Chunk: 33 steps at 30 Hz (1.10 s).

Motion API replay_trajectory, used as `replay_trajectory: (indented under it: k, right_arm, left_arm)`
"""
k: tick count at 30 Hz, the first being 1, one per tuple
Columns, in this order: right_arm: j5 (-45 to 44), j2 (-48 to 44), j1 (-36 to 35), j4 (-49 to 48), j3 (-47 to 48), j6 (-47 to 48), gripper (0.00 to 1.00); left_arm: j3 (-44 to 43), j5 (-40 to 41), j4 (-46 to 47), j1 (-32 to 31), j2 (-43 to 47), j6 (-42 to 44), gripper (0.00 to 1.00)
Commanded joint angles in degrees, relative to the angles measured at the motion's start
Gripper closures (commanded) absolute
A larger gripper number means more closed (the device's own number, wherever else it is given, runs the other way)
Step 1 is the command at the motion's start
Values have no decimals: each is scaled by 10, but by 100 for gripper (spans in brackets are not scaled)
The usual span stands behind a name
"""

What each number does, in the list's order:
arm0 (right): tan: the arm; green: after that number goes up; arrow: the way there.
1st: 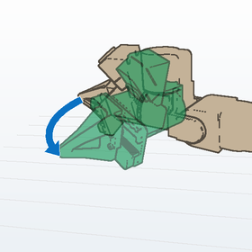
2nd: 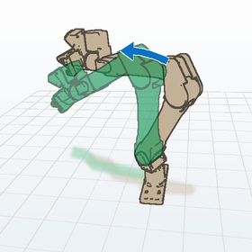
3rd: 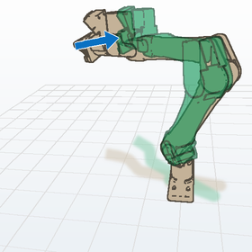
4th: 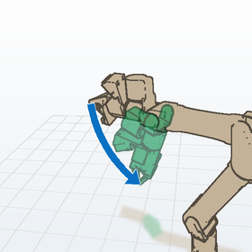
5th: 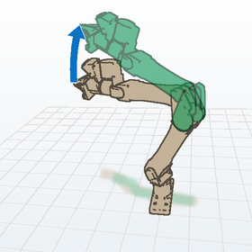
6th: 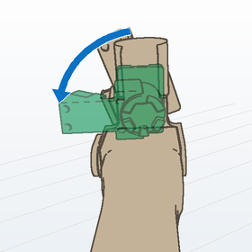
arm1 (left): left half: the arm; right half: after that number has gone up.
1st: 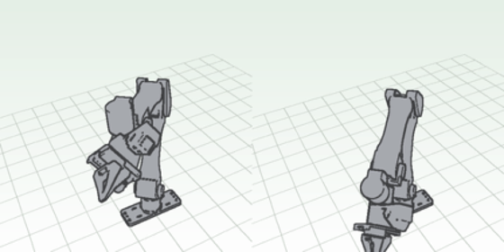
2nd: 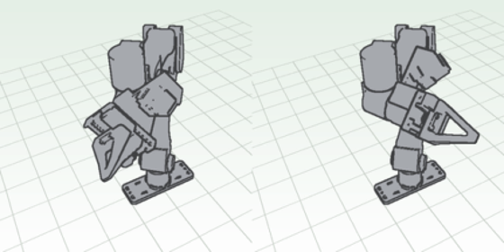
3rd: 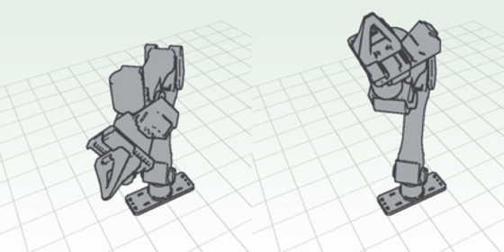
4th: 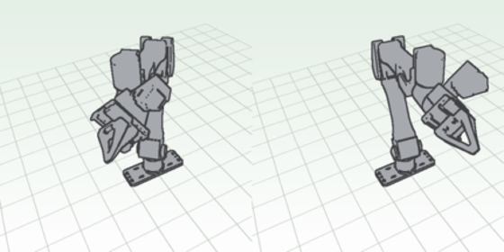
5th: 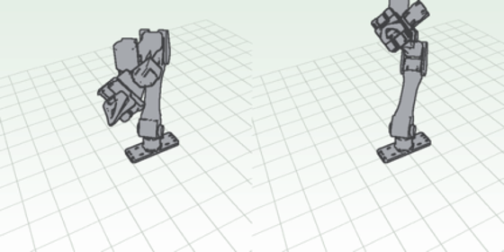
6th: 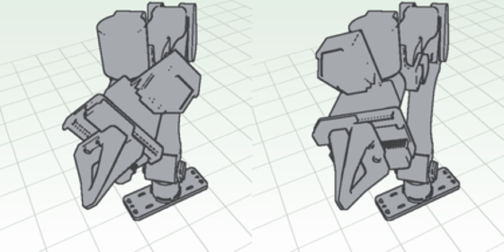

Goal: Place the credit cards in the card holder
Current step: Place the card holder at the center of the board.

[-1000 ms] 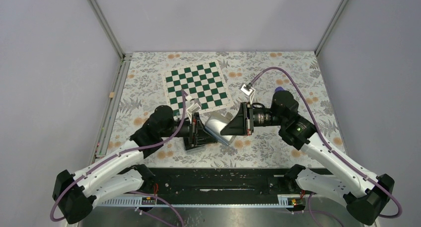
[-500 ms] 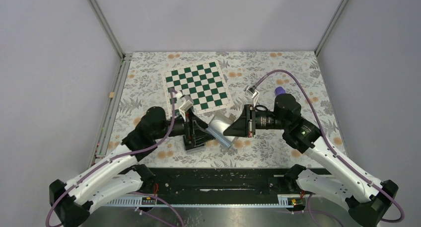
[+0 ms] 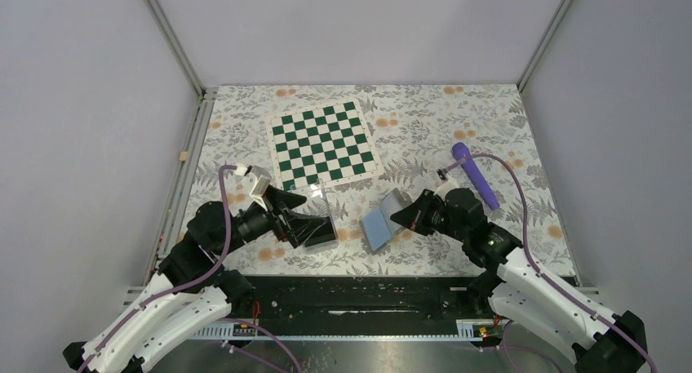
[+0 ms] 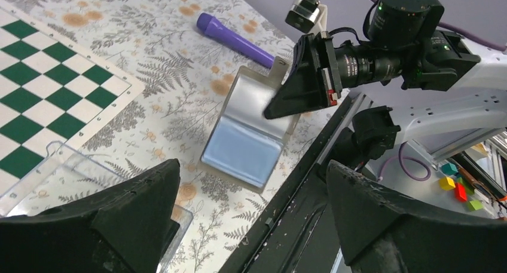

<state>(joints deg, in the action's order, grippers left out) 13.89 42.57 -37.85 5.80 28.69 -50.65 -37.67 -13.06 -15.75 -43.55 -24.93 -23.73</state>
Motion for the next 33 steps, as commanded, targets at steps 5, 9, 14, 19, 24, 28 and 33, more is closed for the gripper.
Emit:
replay_trajectory:
  k: [5, 9, 14, 19, 24, 28, 33]
  right_arm:
    - [-150, -4, 33, -122, -75, -116, 100]
    - [-123, 60, 36, -187, -77, -144, 100]
    - [-105, 118, 39, -208, -74, -174, 100]
    - [-95, 122, 39, -173, -77, -178, 100]
    - [-100, 112, 39, -118, -83, -181, 94]
    - [-112, 100, 39, -72, -77, -200, 89]
    - [-97, 110, 40, -26, -67, -222, 71]
  left_arm:
    - [-21, -1, -8, 3, -26, -3, 9]
    - [-8, -15, 16, 2, -34, -12, 9]
    - [-3, -20, 27, 2, -36, -17, 9]
    - [4, -23, 41, 2, -37, -21, 9]
    - [5, -28, 49, 3, -49, -31, 9]
    - [0, -30, 49, 3, -55, -35, 9]
    - [-2, -25, 52, 3, -52, -31, 9]
